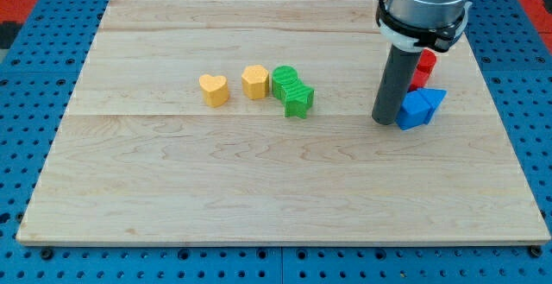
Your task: Move the yellow hexagon above the yellow heart
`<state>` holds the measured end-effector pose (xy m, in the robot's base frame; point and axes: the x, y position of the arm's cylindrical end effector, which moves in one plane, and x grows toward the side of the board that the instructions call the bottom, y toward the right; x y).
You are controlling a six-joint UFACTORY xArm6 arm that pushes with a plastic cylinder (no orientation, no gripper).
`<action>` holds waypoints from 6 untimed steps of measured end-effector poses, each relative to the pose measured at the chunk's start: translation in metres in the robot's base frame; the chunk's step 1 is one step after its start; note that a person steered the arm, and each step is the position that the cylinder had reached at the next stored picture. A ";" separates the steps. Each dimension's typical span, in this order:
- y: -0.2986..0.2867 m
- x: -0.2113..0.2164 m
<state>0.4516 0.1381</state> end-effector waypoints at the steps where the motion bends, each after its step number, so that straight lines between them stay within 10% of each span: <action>1: -0.008 0.000; 3: -0.133 0.021; 6: -0.182 -0.062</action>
